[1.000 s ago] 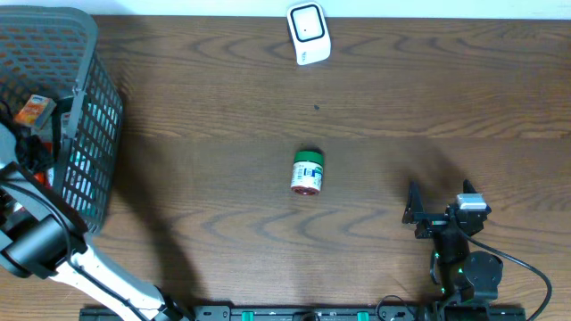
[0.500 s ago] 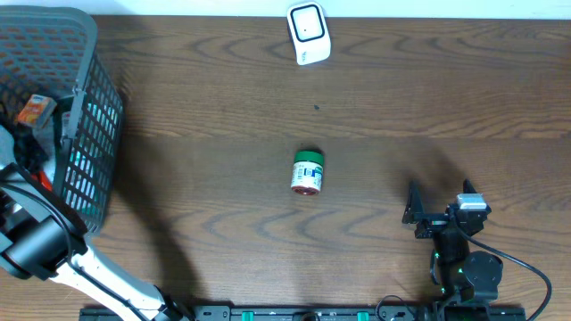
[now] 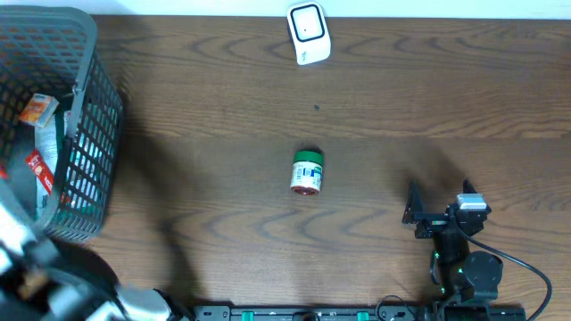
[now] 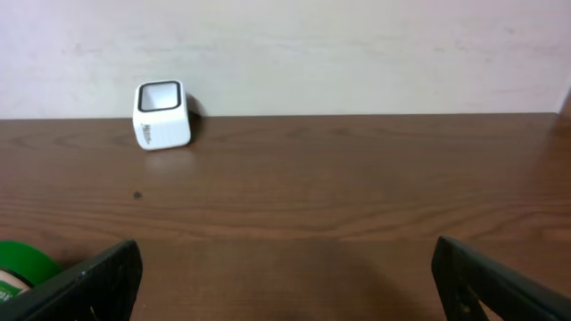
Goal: Scan the item barcode
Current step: 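Reach into the basket and grasp the red Hacks candy bag, then carry the red bag out and lay it left of the jar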
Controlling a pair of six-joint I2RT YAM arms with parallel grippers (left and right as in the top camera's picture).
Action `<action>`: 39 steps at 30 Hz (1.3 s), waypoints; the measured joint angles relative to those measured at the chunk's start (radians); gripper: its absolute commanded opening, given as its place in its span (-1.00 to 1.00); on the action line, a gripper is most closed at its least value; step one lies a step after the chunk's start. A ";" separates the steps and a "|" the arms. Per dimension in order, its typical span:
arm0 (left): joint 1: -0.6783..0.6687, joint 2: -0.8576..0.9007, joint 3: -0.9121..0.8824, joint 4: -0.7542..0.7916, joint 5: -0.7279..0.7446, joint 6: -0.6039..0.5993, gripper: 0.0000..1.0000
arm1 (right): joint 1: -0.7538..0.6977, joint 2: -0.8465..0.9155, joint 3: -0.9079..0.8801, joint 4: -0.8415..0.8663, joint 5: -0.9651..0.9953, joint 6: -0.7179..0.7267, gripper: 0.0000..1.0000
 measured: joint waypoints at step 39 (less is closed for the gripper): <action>-1.057 -0.001 -0.414 -0.048 0.171 -0.529 -0.85 | 0.000 0.000 0.000 0.000 0.000 0.000 0.99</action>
